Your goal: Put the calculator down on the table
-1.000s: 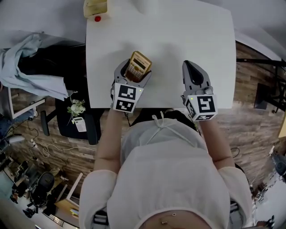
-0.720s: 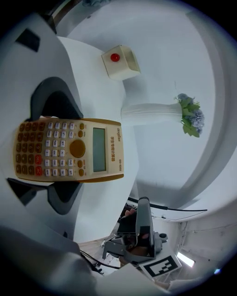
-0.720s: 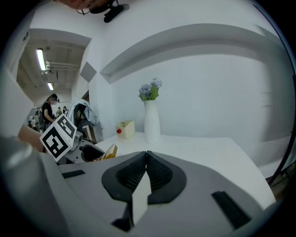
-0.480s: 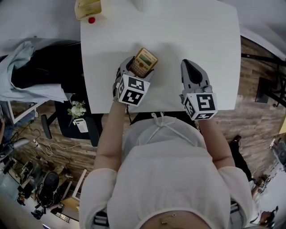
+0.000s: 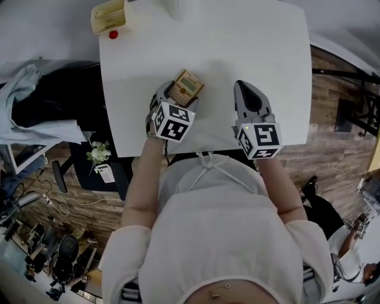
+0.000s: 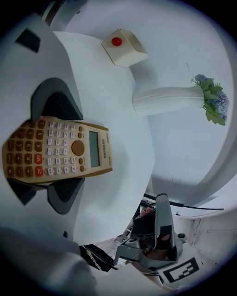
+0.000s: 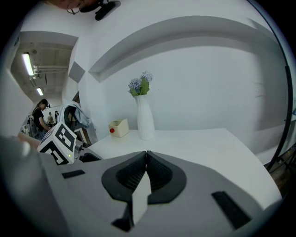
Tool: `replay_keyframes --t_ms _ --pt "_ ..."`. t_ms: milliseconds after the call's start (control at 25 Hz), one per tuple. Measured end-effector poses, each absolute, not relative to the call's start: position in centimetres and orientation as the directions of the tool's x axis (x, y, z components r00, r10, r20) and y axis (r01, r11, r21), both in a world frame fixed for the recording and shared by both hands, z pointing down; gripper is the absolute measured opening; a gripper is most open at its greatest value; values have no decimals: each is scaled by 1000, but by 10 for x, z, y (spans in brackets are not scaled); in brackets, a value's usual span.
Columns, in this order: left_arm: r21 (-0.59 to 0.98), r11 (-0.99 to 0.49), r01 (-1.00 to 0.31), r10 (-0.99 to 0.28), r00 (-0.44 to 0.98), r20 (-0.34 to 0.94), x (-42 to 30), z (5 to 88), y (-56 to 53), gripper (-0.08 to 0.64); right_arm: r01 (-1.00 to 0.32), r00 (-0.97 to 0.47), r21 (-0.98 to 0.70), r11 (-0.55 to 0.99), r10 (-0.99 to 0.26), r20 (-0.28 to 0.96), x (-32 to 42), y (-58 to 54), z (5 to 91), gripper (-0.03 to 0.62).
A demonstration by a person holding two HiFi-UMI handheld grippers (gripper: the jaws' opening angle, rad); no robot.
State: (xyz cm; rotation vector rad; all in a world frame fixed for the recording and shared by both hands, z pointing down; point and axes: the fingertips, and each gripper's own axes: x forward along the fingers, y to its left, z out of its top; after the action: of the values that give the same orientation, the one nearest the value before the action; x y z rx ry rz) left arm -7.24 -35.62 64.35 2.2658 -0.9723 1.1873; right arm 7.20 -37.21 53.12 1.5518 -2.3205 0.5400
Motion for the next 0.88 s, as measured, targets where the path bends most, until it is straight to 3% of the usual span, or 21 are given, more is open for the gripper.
replay_keyframes --t_ms 160,600,680,760,880 --pt "29 -673 -739 -400 397 826 -74 642 -356 397 -931 -363 -142 336 -820 442 72 -366 530 6" --pt "-12 -626 -780 -576 451 681 -75 574 -368 373 -923 -383 -122 364 -843 378 67 -360 497 6" --pt "-44 -589 -807 -646 437 626 -78 548 -373 299 -916 -401 -129 381 -842 361 68 -358 487 6" --pt "-75 -552 -830 -709 420 566 -81 520 -377 179 -912 -409 -113 395 -849 336 71 -355 473 6" --pt "-92 -523 -848 -773 425 472 -84 480 -374 116 -909 -411 -57 413 -863 294 74 -351 452 6"
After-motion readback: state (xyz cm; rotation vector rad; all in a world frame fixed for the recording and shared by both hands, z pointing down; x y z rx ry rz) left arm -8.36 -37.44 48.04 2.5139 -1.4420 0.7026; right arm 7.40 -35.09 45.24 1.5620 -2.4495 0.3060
